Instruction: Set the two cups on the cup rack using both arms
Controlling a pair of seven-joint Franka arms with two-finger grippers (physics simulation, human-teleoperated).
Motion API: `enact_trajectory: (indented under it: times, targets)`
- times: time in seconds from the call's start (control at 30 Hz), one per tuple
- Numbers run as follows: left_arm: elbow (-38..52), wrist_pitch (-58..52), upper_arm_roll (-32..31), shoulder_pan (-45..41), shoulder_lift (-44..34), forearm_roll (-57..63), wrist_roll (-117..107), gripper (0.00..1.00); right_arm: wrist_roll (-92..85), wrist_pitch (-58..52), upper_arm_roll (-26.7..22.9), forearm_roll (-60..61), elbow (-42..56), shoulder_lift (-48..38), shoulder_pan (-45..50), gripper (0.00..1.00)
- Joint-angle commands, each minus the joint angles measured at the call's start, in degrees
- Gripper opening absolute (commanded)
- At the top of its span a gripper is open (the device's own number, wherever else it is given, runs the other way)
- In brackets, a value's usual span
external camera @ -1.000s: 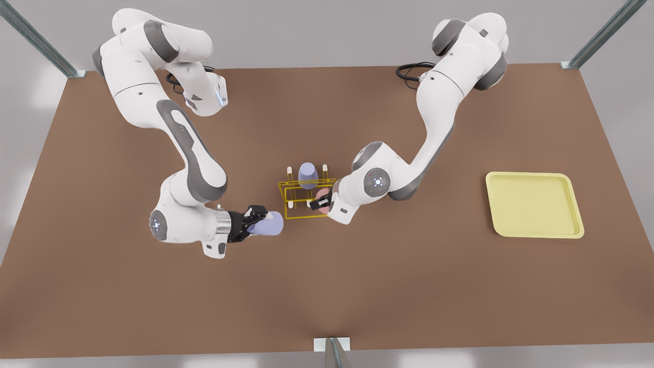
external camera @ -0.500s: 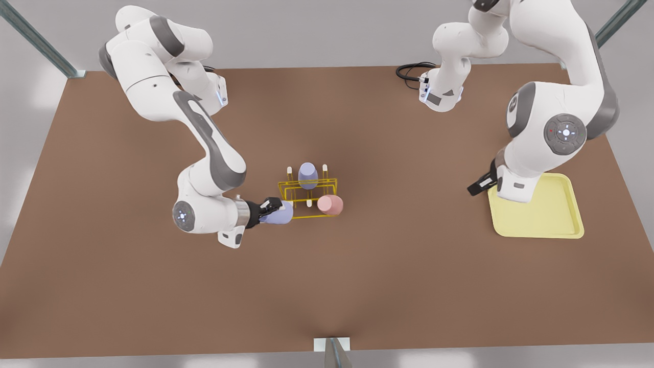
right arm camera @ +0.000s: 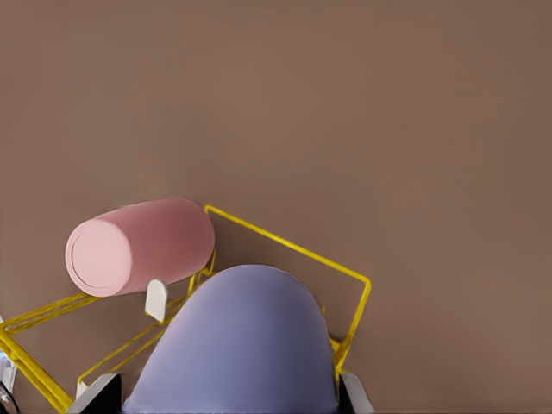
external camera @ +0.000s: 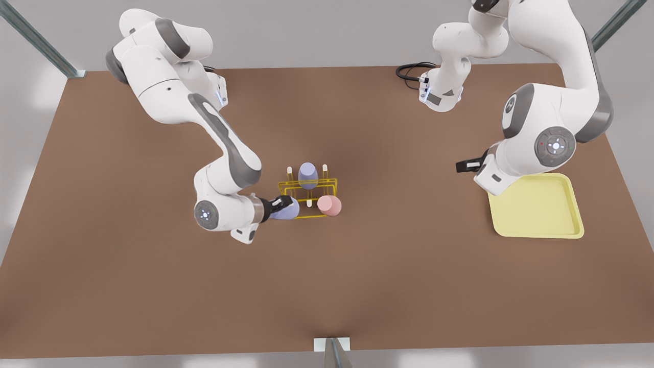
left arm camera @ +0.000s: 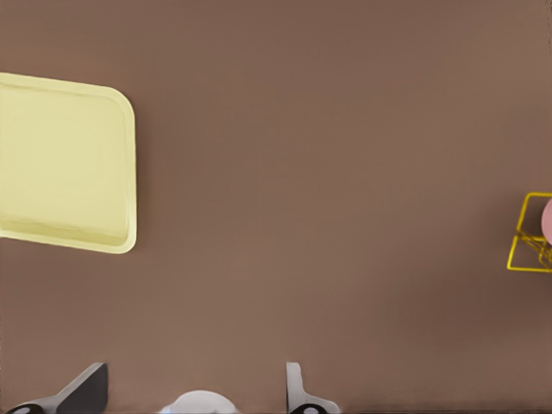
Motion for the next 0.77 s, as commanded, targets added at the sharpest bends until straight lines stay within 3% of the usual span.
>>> enact_trajectory:
  times: [0.0,0.2,0.27,0.33,0.43,0.47,0.53,0.6,0.73]
  targets:
    - [0.0,-1.4,0.0,0.0,0.0,0.0,17.0,1.00,6.5,-0.5,0.0,-0.2,0.1,-0.1,0.2,1.00]
    - [0.0,-1.3,0.0,0.0,0.0,0.2,17.0,1.00,7.2,-4.0,-0.8,-0.3,3.4,-0.2,0.5,1.00]
    - [0.0,-1.3,0.0,0.0,0.0,0.0,17.0,1.00,9.0,-15.5,-1.3,-17.6,12.6,-1.5,-0.3,1.00]
    - [0.0,-1.3,0.0,0.0,0.0,0.0,17.0,1.00,8.3,-21.3,-5.1,-35.7,13.1,-4.0,-5.8,1.00]
    - [0.0,-1.3,0.0,-0.1,0.0,0.0,17.0,1.00,2.9,-29.5,-8.8,-38.3,20.8,-4.4,-11.2,1.00]
    - [0.0,-1.3,0.0,-0.1,0.0,0.0,17.0,1.00,-0.1,-29.4,-9.0,-37.3,19.7,-7.2,-11.3,1.00]
    - [0.0,-1.3,-0.1,-0.3,0.0,0.0,16.9,1.00,-2.9,-29.3,-16.5,-28.7,11.4,-19.0,-8.6,1.00]
    - [0.0,-1.3,-0.1,-0.3,0.0,0.0,16.9,1.00,-2.2,-28.9,-16.9,-28.0,4.0,-27.1,-7.5,1.00]
    - [0.0,-1.3,-0.1,-0.3,0.0,0.0,16.8,1.00,-1.9,-28.3,-17.8,-26.9,-0.2,-30.2,-7.5,1.00]
